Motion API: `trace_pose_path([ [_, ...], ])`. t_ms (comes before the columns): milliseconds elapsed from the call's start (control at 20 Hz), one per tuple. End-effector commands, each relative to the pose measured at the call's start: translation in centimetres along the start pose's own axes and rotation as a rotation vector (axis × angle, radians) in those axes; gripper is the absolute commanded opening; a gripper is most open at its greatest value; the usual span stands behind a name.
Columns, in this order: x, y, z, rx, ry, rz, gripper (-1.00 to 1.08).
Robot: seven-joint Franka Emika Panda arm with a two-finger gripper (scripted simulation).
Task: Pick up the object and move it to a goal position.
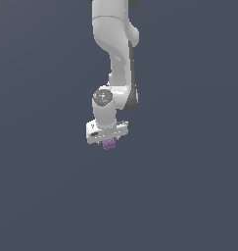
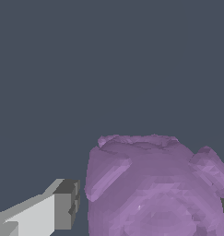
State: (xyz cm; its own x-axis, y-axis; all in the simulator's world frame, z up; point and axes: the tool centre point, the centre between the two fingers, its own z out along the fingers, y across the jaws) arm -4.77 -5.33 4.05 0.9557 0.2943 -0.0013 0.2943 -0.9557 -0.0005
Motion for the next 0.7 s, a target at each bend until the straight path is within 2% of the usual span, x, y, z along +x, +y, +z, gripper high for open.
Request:
trace_pose_path([
  [0, 0.06, 0.03, 0.12, -0.001, 0.001, 0.000, -1.00],
  [650, 0.17, 0.08, -0.19, -0.001, 0.002, 0.000, -1.00],
])
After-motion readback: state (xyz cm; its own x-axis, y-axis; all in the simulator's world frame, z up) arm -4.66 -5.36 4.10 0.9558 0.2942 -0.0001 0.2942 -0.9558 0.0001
